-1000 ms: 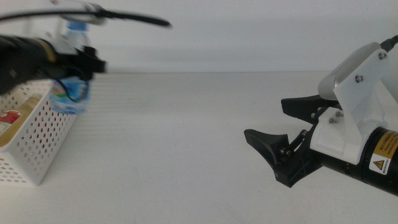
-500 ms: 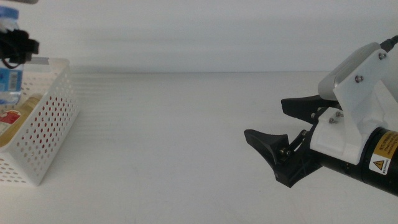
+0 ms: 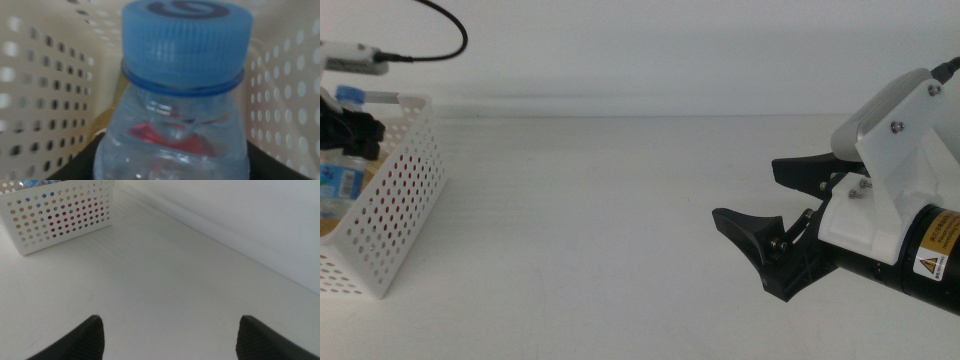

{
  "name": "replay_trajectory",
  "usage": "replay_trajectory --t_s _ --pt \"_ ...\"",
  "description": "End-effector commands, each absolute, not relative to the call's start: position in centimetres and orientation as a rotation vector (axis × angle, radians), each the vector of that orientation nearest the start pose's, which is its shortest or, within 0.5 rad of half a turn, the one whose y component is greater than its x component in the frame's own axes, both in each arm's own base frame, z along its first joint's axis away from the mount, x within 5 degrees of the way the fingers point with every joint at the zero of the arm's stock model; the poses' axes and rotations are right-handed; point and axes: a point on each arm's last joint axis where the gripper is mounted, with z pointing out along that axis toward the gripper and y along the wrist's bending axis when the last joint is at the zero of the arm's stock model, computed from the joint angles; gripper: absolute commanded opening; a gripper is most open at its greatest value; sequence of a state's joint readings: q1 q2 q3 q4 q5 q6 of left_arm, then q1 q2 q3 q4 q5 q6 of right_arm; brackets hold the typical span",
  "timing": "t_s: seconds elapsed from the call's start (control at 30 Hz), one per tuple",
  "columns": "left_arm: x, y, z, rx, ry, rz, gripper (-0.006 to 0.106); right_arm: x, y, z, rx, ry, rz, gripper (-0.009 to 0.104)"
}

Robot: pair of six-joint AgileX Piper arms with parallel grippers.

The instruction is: Use arms to grab the bottles and put them into the dustbin to the left of the table.

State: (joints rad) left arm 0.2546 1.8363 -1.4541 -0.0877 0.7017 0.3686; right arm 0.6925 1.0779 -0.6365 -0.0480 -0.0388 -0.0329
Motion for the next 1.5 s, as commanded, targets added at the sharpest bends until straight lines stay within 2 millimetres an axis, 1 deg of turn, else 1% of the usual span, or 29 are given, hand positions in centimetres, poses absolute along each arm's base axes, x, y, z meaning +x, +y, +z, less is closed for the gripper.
replay_trajectory --t_s 0.0,0.07,0.1,0.2,0.27,0.37,0.4,0.43,0.53,0.6,0.7,0.77,0.87,0.97,1.07,1.23,1.37,1.47 --pt "39.8 9.8 29.2 0.07 2.423 0.176 -0.003 17.7 14.8 31.4 -0.694 1.655 0.436 0.071" --pt "39.9 9.8 28.7 0.073 2.44 0.172 0.002 17.7 14.8 31.4 -0.694 1.655 0.436 0.071" --pt "40.0 9.8 28.5 0.075 2.444 0.173 0.007 17.7 14.8 31.4 -0.694 1.655 0.436 0.071" --pt "40.0 9.9 28.6 0.087 2.442 0.192 0.027 17.7 14.8 31.4 -0.694 1.655 0.436 0.071" --pt "40.0 9.9 28.6 0.108 2.441 0.2 0.047 17.7 14.8 31.4 -0.694 1.655 0.436 0.071" --pt "40.0 9.9 28.6 0.124 2.441 0.2 0.079 17.7 14.8 31.4 -0.694 1.655 0.436 0.071" --pt "40.0 9.9 28.6 0.123 2.441 0.198 0.087 17.7 14.8 31.4 -0.694 1.655 0.436 0.071" --pt "40.0 9.8 28.6 0.116 2.438 0.192 0.091 17.7 14.8 31.4 -0.694 1.655 0.436 0.071" --pt "39.7 9.6 29.4 0.095 2.419 0.174 0.09 17.7 14.8 31.4 -0.694 1.655 0.436 0.071" --pt "39.2 9.5 30.5 0.095 2.397 0.181 0.09 17.7 14.8 31.4 -0.694 1.655 0.436 0.071" --pt "38.2 9.2 32.4 0.103 2.365 0.191 0.09 17.7 14.8 31.4 -0.694 1.655 0.436 0.071" --pt "37.2 8.8 34.1 0.107 2.333 0.193 0.09 17.7 14.8 31.4 -0.694 1.655 0.436 0.071" --pt "35.9 7.5 36.6 0.127 2.261 0.165 0.09 17.7 14.8 31.4 -0.694 1.655 0.436 0.071" --pt "34.4 5.7 39.1 0.187 2.182 0.146 0.09 17.7 14.8 31.4 -0.694 1.655 0.436 0.071" --pt "33.2 3.6 41.1 0.257 2.106 0.107 0.09 17.7 14.8 31.4 -0.694 1.655 0.436 0.071" --pt "31.0 -0.4 43.7 0.4 1.991 0.031 0.09 17.7 14.8 31.4 -0.694 1.655 0.436 0.071" --pt "29.6 -3.5 44.8 0.499 1.916 -0.012 0.09 17.7 14.8 31.4 -0.694 1.655 0.436 0.071" --pt "28.0 -5.4 45.2 0.478 1.828 -0.052 0.09 17.7 14.8 31.4 -0.694 1.655 0.436 0.071"
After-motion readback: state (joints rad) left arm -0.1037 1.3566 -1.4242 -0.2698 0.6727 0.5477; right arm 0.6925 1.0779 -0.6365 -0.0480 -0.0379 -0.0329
